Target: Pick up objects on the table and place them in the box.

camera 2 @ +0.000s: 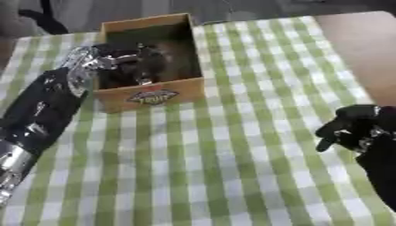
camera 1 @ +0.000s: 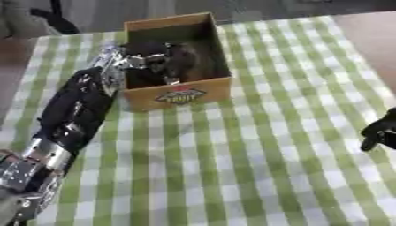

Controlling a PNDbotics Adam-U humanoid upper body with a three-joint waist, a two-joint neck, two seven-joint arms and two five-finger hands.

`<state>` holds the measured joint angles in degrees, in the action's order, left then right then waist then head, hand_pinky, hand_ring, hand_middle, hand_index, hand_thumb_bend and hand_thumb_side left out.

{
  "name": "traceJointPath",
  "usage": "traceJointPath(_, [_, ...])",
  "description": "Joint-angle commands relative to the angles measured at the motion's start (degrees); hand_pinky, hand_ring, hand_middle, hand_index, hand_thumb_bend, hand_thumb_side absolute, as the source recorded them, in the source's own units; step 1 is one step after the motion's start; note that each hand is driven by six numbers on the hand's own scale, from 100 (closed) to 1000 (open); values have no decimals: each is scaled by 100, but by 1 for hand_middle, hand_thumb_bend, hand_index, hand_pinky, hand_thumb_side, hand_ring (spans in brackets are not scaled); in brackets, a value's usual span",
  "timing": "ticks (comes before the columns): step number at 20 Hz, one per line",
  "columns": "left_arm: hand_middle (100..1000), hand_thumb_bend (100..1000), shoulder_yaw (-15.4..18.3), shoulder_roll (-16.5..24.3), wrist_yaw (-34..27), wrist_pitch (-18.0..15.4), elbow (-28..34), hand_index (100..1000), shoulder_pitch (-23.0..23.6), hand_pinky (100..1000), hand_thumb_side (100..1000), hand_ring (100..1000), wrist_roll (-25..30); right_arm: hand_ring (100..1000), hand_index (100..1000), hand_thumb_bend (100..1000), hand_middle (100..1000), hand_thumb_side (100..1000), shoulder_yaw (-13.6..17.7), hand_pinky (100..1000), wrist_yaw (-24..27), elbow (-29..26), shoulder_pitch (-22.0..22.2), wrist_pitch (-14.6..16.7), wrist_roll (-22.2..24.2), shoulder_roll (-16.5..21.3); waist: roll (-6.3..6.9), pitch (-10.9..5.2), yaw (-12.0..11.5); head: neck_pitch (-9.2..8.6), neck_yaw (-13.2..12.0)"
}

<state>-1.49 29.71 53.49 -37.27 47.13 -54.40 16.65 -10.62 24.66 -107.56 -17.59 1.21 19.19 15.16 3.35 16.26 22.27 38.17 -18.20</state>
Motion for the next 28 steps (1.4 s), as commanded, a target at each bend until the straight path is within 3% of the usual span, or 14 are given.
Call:
traceJointPath(1, [920, 100, 37, 136, 83, 15, 90, 961, -95, 915, 557, 921, -381, 611, 697, 100, 534, 787, 47, 506, 29, -59, -28, 7, 20, 54, -20, -141, 0, -4, 5])
traceJointPath(13, [927, 113, 102, 197, 355, 254, -138, 958, -97, 931, 383, 933, -1397, 611, 697, 100, 534, 789, 43, 506, 19, -46, -37, -4, 37, 64, 24, -141, 12, -12, 11])
traceJointPath(19, [946, 357, 155, 302, 678, 246, -270, 977, -122, 948, 407, 947, -1723, 612, 697, 100, 534, 789, 43, 506, 18, -48, -41, -4, 49, 74, 38, -138, 28, -15, 1])
traceJointPath(25, [955, 499, 231, 404, 830, 220, -373, 987, -144, 955, 471, 951, -1969, 612, 697, 100, 534, 787, 46, 506, 22, -48, -42, -4, 55, 85, 53, -147, 25, -13, 11])
traceJointPath(28, [953, 520, 239, 426, 821, 180, -362, 987, -145, 953, 516, 948, -2057, 612, 697, 100, 534, 787, 49, 505, 24, -48, -38, -3, 57, 85, 49, -152, 23, -11, 17])
